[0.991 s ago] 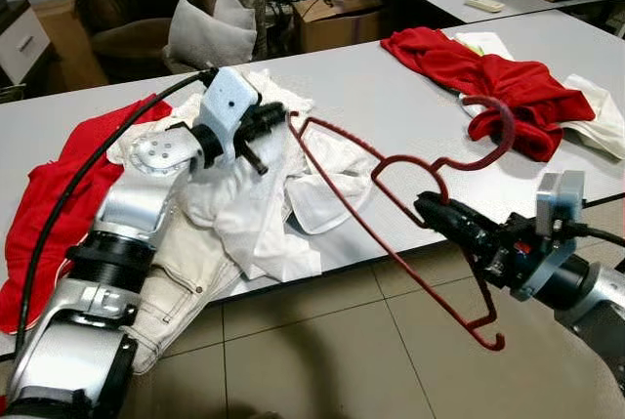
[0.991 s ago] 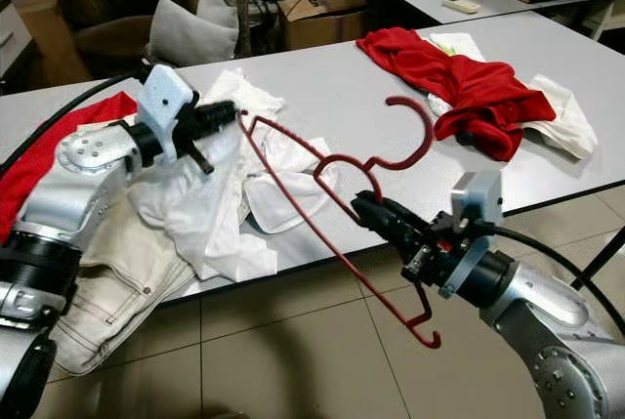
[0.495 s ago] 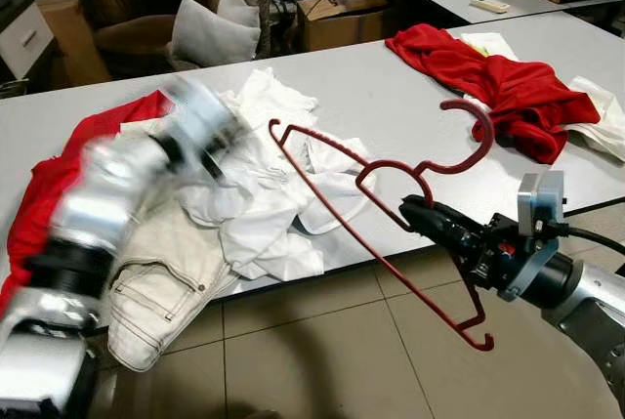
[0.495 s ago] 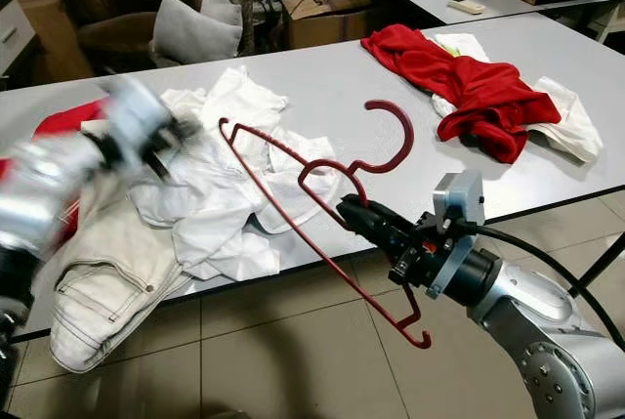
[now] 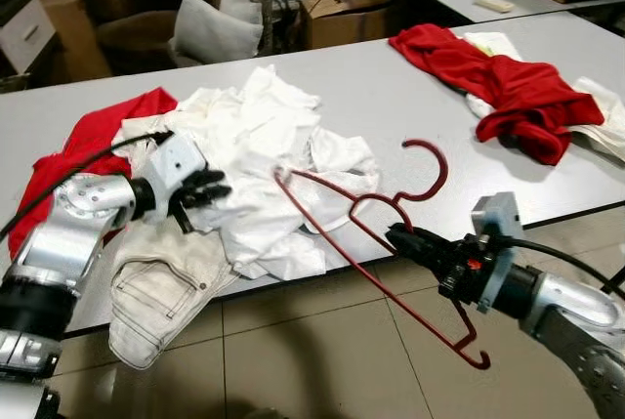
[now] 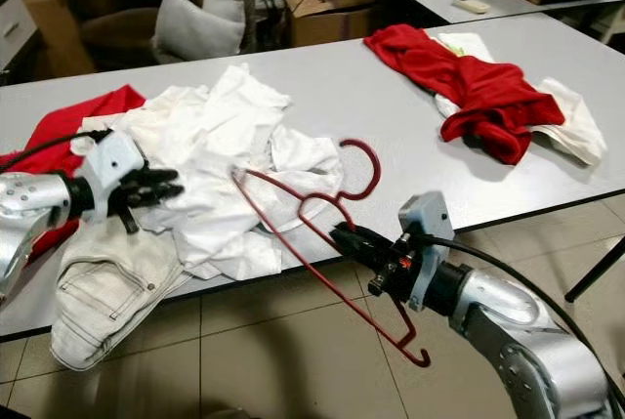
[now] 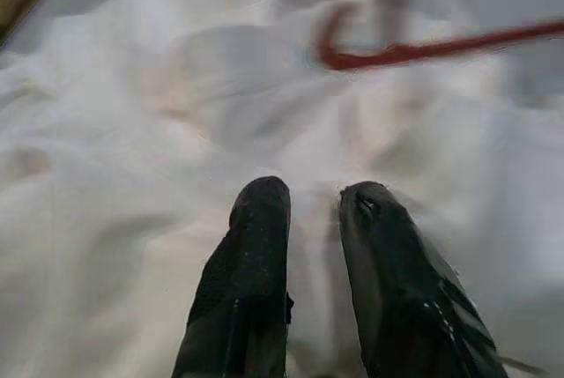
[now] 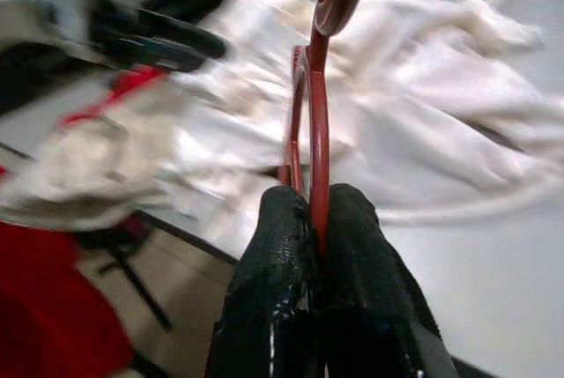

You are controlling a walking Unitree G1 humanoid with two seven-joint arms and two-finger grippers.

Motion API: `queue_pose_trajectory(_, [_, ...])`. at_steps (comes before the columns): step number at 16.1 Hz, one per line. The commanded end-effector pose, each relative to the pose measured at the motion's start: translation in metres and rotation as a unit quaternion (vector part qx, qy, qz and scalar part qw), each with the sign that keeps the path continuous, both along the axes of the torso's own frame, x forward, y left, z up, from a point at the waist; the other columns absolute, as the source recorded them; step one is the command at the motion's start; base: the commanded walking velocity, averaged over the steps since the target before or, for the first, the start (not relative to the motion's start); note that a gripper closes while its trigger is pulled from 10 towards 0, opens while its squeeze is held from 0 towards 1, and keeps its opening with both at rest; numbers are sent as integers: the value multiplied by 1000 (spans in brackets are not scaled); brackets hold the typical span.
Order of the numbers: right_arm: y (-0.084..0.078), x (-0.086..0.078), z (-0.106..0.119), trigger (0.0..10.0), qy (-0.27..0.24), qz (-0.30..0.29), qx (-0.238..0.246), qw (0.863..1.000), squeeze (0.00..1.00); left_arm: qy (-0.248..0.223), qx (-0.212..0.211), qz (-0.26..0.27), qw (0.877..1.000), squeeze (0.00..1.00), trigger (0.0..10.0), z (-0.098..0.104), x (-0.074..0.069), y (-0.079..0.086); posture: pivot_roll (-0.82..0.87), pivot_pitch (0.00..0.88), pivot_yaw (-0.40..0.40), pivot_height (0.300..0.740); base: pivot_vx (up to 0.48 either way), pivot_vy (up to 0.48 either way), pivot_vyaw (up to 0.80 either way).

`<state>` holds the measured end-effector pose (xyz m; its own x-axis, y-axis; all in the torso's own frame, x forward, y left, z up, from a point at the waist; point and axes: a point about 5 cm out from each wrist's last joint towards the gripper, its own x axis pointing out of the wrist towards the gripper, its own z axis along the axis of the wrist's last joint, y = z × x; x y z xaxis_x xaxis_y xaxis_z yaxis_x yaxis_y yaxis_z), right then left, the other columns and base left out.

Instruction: Hang hanger

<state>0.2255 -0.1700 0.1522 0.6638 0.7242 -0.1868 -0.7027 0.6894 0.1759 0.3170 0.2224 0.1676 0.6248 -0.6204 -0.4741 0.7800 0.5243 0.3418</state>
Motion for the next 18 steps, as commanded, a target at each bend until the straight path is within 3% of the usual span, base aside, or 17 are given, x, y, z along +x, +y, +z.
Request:
queue_pose_trajectory(1, [-2, 4, 1, 10000, -5, -16, -14, 1000, 0, 21, 10, -24, 999, 0, 10000, -1, -6, -3, 25, 0, 97, 740, 0, 0, 0])
queue_pose_trajectory(4, [-5, 5, 6, 10000, -23, -30, -10, 999, 0, 64, 44, -33, 996, 0, 10000, 2, -17, 12, 19, 0, 107, 740, 0, 0, 0])
queue_pose_trajectory(5, [-5, 5, 7, 10000, -26, -30, -9, 999, 0, 57, 22, -29, 998, 0, 10000, 7, -16, 11, 17, 0, 110, 740, 0, 0, 0])
queue_pose_trajectory(7, [-1, 5, 10, 10000, -37, -26, -4, 999, 0, -26, -84, 30, 996, 0, 10000, 39, 8, 6, 16, 0, 116, 740, 0, 0, 0])
queue_pose_trajectory(8, [1, 4, 10, 10000, -40, -24, -2, 999, 0, -42, -123, 48, 990, 890, 10000, 50, 18, 0, 13, 0, 120, 740, 0, 0, 0])
queue_pose_trajectory(9, [2, 4, 11, 10000, -42, -24, 0, 999, 0, -42, -135, 46, 989, 1000, 10000, 53, 23, -7, 11, 0, 122, 740, 0, 0, 0])
queue_pose_trajectory(11, [2, 4, 12, 10000, -45, -25, 2, 999, 0, -53, -110, 50, 991, 1000, 10000, 49, 35, -19, 3, 0, 130, 740, 0, 0, 0])
queue_pose_trajectory(13, [2, 3, 13, 10000, -49, -27, 3, 998, 0, -79, -57, 49, 994, 1000, 10000, 45, 45, -26, -8, 0, 139, 740, 0, 0, 0])
queue_pose_trajectory(14, [1, 3, 13, 10000, -51, -29, 4, 998, 0, -79, -29, 12, 996, 1000, 10000, 43, 47, -31, -14, 0, 144, 740, 0, 0, 0])
queue_pose_trajectory(15, [1, 1, 13, 10000, -51, -30, 4, 998, 0, -61, -11, -48, 997, 290, 10000, 43, 45, -35, -16, 0, 146, 740, 0, 0, 0])
queue_pose_trajectory(16, [1, 1, 13, 10000, -51, -31, 5, 998, 0, -56, -7, -73, 996, 0, 10000, 44, 45, -36, -18, 0, 150, 740, 0, 0, 0])
queue_pose_trajectory(18, [1, 1, 13, 10000, -52, -31, 5, 998, 0, -47, 16, -93, 994, 0, 10000, 45, 46, -34, -21, 0, 154, 740, 0, 0, 0])
